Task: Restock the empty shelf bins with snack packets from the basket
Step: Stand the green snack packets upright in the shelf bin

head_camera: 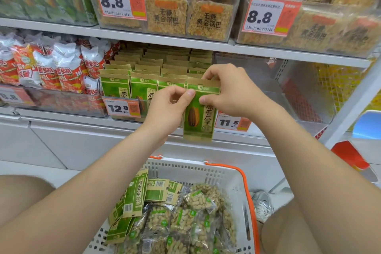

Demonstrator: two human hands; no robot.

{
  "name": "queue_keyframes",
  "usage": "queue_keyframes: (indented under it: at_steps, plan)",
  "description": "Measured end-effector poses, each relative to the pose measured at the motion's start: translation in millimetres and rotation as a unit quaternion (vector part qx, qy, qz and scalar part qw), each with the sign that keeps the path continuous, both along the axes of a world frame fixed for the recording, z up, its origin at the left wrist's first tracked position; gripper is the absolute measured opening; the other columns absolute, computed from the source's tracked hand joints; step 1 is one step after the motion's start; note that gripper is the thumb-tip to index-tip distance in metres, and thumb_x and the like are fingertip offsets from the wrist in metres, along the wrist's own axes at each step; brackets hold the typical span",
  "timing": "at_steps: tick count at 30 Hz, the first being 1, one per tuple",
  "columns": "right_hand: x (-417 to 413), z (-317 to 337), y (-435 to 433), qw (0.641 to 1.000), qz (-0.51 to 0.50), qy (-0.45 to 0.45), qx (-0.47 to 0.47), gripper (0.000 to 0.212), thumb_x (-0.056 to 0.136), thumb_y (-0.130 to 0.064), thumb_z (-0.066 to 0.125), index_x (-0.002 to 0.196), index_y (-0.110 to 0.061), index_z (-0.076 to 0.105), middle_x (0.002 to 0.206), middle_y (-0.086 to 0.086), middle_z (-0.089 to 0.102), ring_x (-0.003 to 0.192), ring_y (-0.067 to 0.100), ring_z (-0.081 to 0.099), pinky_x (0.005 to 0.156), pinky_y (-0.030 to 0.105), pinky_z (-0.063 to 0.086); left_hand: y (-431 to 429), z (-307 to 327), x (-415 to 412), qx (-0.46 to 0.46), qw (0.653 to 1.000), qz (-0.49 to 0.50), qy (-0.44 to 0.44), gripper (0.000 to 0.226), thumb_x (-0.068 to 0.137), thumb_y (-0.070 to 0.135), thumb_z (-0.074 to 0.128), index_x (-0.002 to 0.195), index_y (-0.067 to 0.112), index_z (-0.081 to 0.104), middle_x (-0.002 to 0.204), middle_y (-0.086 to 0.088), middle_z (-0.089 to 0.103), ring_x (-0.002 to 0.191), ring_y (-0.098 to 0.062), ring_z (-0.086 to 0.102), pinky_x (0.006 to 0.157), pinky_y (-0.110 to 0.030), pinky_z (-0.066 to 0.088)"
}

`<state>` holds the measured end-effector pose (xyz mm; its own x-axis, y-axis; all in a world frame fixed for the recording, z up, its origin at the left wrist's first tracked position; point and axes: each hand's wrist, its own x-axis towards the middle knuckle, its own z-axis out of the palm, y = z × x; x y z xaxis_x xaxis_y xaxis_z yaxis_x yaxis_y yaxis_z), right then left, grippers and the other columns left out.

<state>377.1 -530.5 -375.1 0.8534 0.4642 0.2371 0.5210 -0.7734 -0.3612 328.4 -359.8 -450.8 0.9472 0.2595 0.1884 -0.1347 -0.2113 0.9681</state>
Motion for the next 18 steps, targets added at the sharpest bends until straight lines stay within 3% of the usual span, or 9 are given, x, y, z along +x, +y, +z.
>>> queue_keyframes:
  at_steps: [2,4,8,11,13,18]
  plan:
    - [4,1,-1,0.997,-0.023,-0.059,0.041,0.031,0.084,-0.036,0.084,0.107,-0.035,0.062,0.104,-0.012,0.06,0.108,0.021,0.054,0.087,0.038,0.044,0,8,7,0.16,0.986,0.034,-0.024,0.02,0.104,0.032,0.064,0.118,0.021,0.071,0.11,0.007,0.07,0.102,-0.01,0.065,0.092,-0.031,0.051]
    - [7,3,-1,0.984,-0.036,-0.129,0.118,0.026,0.087,-0.028,0.08,0.106,-0.03,0.061,0.104,-0.01,0.064,0.105,0.021,0.06,0.085,0.037,0.047,2,14,13,0.263,0.963,0.06,-0.028,0.031,0.101,0.023,0.066,0.131,0.021,0.063,0.126,0.003,0.057,0.117,-0.014,0.057,0.104,-0.033,0.045]
    - [11,6,0,0.954,-0.04,-0.202,0.216,0.024,0.09,-0.016,0.075,0.106,-0.02,0.058,0.104,-0.002,0.063,0.095,0.015,0.057,0.078,0.031,0.042,9,15,22,0.432,0.897,0.093,-0.021,0.055,0.091,0.007,0.065,0.142,0.023,0.052,0.143,-0.003,0.044,0.136,-0.028,0.038,0.106,-0.048,0.034]
    - [19,-2,3,0.963,-0.032,-0.188,0.19,0.024,0.091,-0.012,0.074,0.107,-0.019,0.058,0.103,-0.001,0.063,0.094,0.019,0.057,0.077,0.032,0.039,14,13,29,0.487,0.868,0.093,-0.013,0.068,0.09,0.008,0.065,0.153,0.021,0.042,0.157,-0.003,0.036,0.149,-0.027,0.028,0.113,-0.058,0.029]
    - [25,-11,8,0.971,-0.024,-0.186,0.145,0.025,0.092,-0.01,0.073,0.111,-0.018,0.061,0.104,0.0,0.067,0.098,0.023,0.061,0.081,0.036,0.045,17,13,33,0.507,0.858,0.074,0.019,0.07,0.095,0.013,0.063,0.158,0.019,0.034,0.164,-0.002,0.032,0.155,-0.027,0.02,0.116,-0.064,0.024]
    - [44,-29,22,0.991,-0.027,-0.129,0.012,0.041,0.095,-0.005,0.068,0.131,-0.024,0.063,0.117,0.007,0.067,0.109,0.032,0.062,0.085,0.041,0.051,25,9,40,0.577,0.815,0.042,0.034,0.068,0.098,0.021,0.059,0.159,0.019,0.029,0.164,-0.003,0.032,0.155,-0.03,0.019,0.115,-0.07,0.022]
